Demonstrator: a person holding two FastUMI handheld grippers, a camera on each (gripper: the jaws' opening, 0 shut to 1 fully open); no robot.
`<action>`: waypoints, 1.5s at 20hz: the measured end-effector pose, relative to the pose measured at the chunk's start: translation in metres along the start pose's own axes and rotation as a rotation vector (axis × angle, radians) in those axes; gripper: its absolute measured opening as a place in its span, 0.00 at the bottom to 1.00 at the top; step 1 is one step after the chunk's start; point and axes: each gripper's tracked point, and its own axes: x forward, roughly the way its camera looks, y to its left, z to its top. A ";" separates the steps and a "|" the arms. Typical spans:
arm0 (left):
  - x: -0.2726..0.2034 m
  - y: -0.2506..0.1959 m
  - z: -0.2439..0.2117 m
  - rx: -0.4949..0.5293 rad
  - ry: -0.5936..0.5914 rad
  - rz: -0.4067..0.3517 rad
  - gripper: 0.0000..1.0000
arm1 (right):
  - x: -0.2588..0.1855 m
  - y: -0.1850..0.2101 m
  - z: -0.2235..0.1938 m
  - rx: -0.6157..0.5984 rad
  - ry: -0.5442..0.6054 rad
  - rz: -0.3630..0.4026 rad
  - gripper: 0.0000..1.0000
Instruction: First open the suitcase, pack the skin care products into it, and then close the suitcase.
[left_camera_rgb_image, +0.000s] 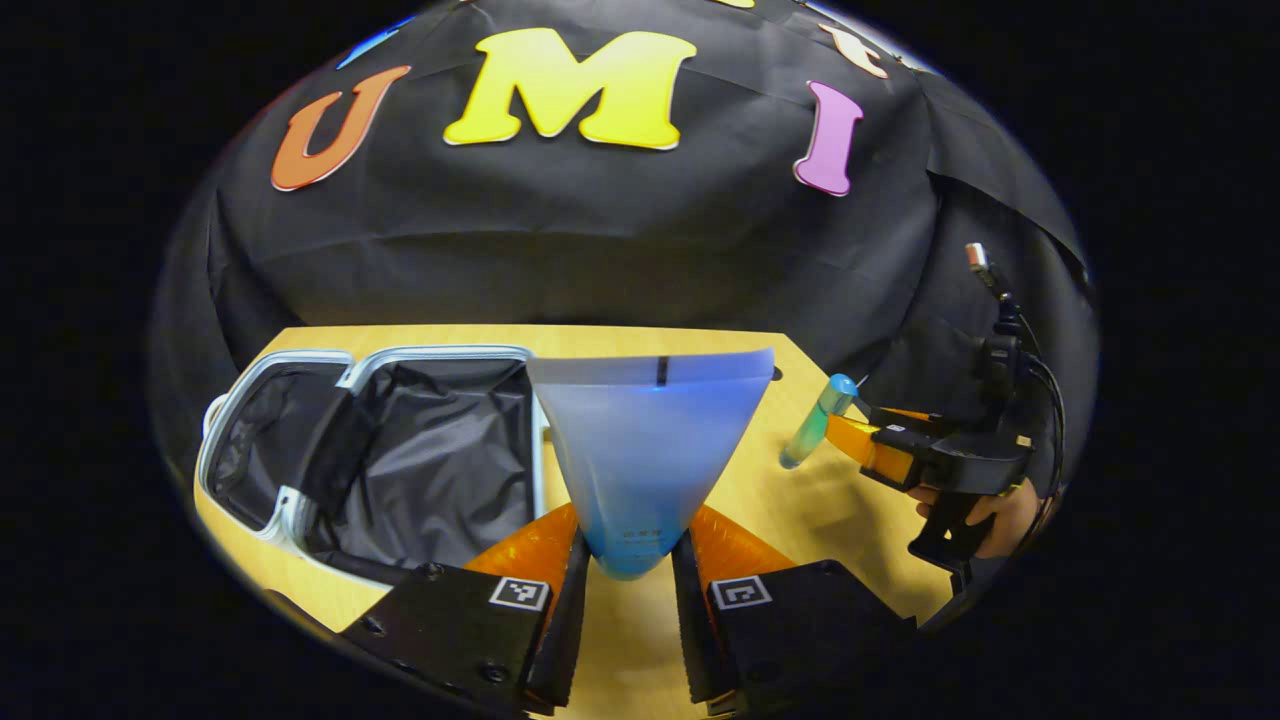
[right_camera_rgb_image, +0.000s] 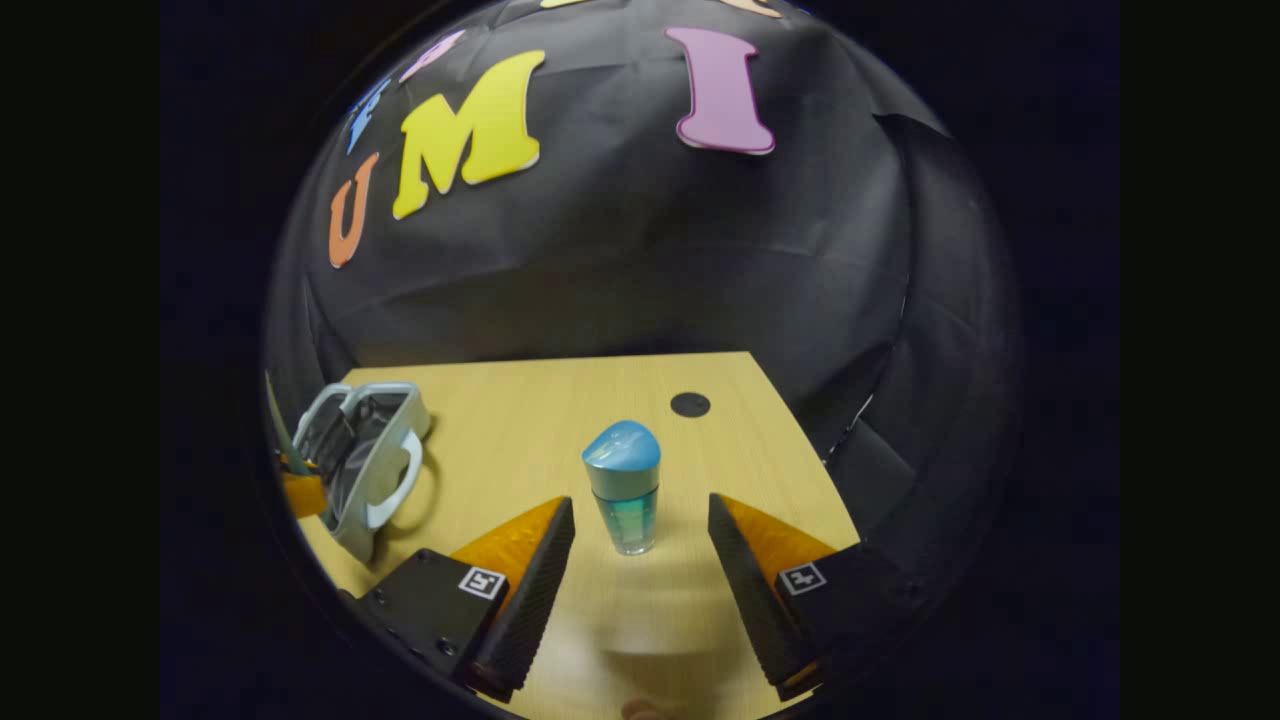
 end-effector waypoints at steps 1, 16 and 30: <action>-0.006 0.011 -0.003 -0.008 0.009 0.016 0.45 | 0.009 0.003 -0.003 -0.013 0.005 -0.013 0.81; -0.025 0.106 -0.007 -0.088 0.057 0.154 0.45 | 0.028 0.012 -0.009 0.000 0.039 -0.095 0.43; 0.039 0.185 -0.065 -0.110 0.402 0.178 0.45 | -0.124 0.103 0.043 -0.060 -0.031 -0.002 0.43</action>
